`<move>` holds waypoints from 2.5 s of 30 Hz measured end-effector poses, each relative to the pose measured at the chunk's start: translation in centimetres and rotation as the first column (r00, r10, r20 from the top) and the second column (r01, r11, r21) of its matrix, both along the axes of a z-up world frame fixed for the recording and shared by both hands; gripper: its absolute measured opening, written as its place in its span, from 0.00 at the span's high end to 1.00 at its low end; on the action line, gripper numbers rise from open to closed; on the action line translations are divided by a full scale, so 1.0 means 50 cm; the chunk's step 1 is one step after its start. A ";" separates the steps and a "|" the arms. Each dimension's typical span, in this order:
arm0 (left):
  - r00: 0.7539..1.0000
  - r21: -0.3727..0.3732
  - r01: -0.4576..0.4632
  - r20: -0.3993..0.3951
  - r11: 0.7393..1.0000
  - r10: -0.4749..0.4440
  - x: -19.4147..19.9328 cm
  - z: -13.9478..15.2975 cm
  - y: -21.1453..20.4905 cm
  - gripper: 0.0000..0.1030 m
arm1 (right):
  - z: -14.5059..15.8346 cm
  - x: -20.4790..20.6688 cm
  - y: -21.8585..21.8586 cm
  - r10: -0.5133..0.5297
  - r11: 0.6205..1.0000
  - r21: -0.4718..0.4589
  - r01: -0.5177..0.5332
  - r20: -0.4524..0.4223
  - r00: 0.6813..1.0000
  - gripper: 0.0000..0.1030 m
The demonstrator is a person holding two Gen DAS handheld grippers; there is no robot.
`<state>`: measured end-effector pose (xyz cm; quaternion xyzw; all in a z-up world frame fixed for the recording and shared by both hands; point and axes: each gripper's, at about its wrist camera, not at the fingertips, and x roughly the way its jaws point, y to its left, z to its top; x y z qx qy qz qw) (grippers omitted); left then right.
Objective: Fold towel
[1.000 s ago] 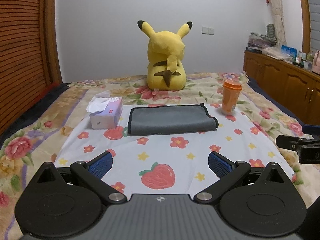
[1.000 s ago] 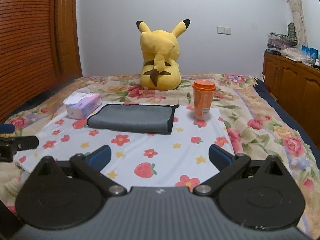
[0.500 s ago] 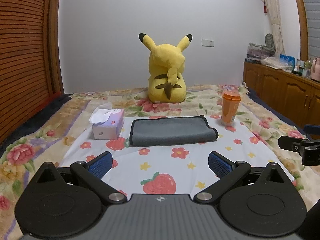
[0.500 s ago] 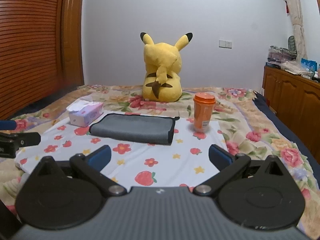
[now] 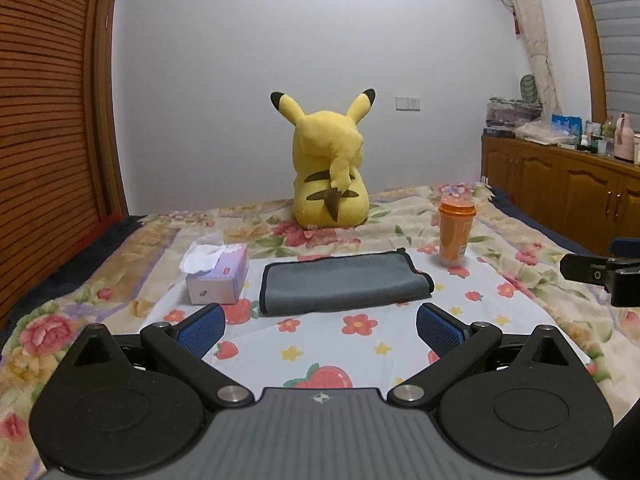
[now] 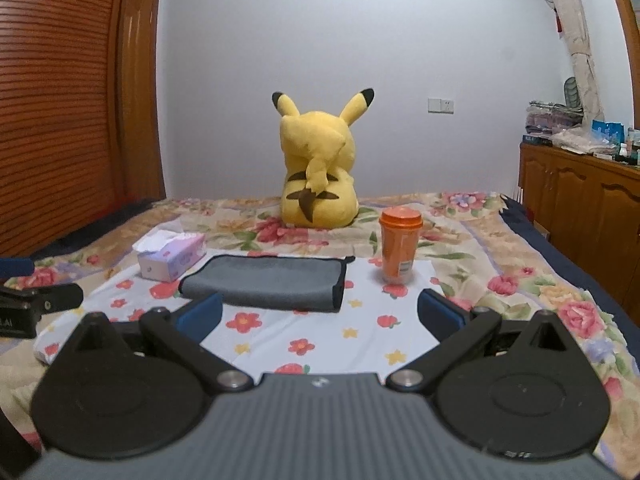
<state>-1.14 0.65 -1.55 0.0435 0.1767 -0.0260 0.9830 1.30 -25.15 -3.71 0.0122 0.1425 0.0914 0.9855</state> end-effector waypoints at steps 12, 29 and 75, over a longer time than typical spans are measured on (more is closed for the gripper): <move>0.999 0.005 -0.003 0.039 1.000 0.003 -0.009 0.004 -0.002 0.00 | 0.009 -0.016 -0.015 -0.038 0.999 0.031 0.036 0.069 0.997 0.00; 0.999 0.006 -0.002 0.040 1.000 0.001 -0.010 0.004 0.000 0.00 | 0.010 -0.018 -0.013 -0.037 0.999 0.024 0.035 0.069 0.997 0.00; 0.999 0.007 -0.003 0.041 1.000 0.002 -0.009 0.003 0.000 0.00 | 0.010 -0.017 -0.012 -0.037 0.999 0.020 0.036 0.068 0.997 0.00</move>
